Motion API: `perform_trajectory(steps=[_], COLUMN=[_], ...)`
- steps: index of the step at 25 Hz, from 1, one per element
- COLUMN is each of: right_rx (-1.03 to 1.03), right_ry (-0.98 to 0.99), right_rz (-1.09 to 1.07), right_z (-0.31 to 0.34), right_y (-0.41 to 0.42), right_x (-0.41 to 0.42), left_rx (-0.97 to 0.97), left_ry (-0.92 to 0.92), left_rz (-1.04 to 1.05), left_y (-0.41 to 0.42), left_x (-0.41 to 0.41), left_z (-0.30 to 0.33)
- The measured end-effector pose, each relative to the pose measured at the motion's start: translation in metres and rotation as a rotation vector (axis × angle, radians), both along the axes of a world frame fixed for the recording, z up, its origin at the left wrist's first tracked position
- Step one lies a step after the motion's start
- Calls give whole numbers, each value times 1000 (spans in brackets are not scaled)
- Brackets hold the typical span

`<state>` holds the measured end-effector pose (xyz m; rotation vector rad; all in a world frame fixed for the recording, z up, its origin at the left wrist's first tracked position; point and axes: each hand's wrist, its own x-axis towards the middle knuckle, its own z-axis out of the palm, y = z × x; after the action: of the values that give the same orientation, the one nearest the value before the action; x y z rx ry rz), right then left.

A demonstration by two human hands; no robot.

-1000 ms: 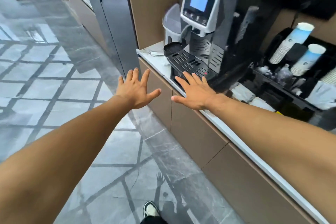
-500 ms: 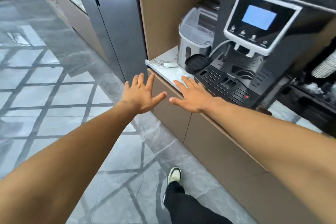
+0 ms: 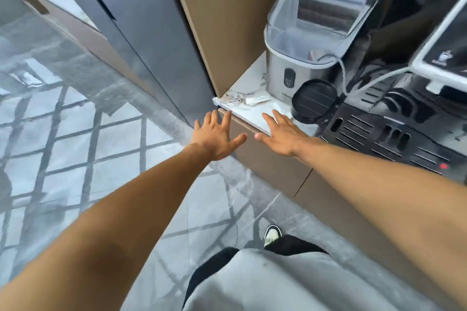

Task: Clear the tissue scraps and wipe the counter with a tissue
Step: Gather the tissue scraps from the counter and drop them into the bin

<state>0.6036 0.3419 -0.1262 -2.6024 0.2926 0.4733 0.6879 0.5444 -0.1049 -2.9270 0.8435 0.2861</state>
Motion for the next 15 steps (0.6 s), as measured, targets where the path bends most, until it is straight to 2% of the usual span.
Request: perform_trajectory(steps=[4,7,10,15], right_rx=[-20,-26,-14,-106], right_ry=[75,109,138,15], right_rz=[-93,-226,-376,-719], right_z=[-25,-44,-57,-68], right_y=[-8,-12,-14,-3], right_x=[19,32,47,80], left_rx=[-9,31,32,-69], left_ry=[66,144,148,96], left_rz=[-82,-207,-328,-577], left_y=[-25,-44,-63,-97], left_x=[37,69,103,156], left_z=[-31,-55,-70,-79])
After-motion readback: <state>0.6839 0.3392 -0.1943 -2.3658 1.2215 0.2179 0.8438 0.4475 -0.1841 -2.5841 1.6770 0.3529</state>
